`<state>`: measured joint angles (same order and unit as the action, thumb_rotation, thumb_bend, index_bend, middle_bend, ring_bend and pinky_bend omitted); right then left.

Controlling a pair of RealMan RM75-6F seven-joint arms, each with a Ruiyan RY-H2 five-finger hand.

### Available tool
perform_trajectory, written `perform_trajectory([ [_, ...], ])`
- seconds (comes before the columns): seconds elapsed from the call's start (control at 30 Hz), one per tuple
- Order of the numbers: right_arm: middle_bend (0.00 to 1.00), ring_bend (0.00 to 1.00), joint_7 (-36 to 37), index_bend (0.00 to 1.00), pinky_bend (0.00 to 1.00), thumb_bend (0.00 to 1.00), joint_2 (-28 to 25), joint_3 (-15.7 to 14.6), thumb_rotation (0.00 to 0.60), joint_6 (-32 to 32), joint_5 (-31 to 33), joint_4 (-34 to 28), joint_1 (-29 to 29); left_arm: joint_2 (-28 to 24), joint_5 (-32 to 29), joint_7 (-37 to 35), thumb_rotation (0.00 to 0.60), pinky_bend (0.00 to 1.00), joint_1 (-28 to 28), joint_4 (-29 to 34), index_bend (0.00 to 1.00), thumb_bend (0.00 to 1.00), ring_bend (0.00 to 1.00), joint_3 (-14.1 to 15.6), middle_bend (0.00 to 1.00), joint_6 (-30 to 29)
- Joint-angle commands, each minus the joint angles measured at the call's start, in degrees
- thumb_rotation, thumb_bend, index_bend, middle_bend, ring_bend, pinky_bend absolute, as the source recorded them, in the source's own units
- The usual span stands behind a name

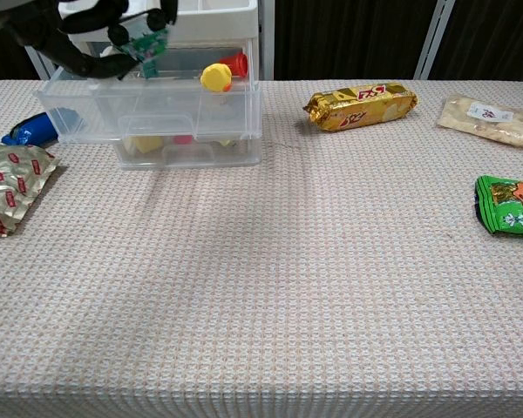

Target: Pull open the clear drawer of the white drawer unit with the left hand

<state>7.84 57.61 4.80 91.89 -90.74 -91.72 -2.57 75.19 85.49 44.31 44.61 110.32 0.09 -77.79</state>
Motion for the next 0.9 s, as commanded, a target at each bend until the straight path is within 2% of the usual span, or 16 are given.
perform_trajectory([
  [0.03,0.01,0.00,-0.02,0.00,0.00,0.13,-0.01,-0.08,0.600,0.15,-0.08,-0.01,0.12,4.56,8.30,-8.36,0.600,1.00,0.31,-3.81,0.46,0.39,0.93,3.97,0.85,5.29],
  [0.17,0.01,0.00,0.12,0.00,0.00,0.13,0.01,-0.24,0.600,0.54,-0.03,0.12,0.49,10.17,9.01,-8.71,0.600,1.00,1.33,-9.60,0.44,0.39,0.93,4.04,0.85,10.30],
  [0.37,0.01,0.00,0.45,0.00,0.00,0.13,0.28,-0.45,0.600,0.70,-0.08,0.56,0.74,17.36,7.87,-5.19,0.600,1.00,2.11,-17.97,0.43,0.40,0.93,3.19,0.85,15.88],
  [0.5,0.01,0.00,0.60,0.00,0.00,0.13,0.38,-0.54,0.600,0.57,-0.06,0.80,0.77,20.17,6.05,-4.47,0.600,1.00,1.82,-20.54,0.40,0.38,0.93,2.19,0.85,17.56],
  [0.63,0.01,0.00,0.80,0.00,0.00,0.13,0.40,-0.47,0.600,0.40,0.17,0.98,0.72,21.01,5.24,-2.60,0.600,1.00,1.48,-20.82,0.29,0.31,0.92,1.73,0.82,18.37],
  [0.7,0.01,0.00,0.82,0.00,0.00,0.13,0.39,-0.40,0.600,0.37,0.17,1.01,0.66,20.79,5.74,-1.80,0.600,1.00,1.09,-20.11,0.24,0.21,0.92,1.45,0.79,17.52],
  [0.8,0.01,0.00,0.83,0.00,0.00,0.13,0.37,-0.32,0.600,0.38,0.13,1.01,0.59,19.14,6.91,-2.07,0.600,1.00,0.00,-17.55,0.22,0.11,0.91,1.08,0.76,15.01],
  [0.9,0.01,0.00,1.06,0.00,0.00,0.13,0.35,-0.27,0.600,0.42,0.08,1.06,0.55,15.81,8.64,-4.69,0.600,1.00,-2.00,-13.08,0.21,0.07,0.89,0.44,0.74,10.19],
])
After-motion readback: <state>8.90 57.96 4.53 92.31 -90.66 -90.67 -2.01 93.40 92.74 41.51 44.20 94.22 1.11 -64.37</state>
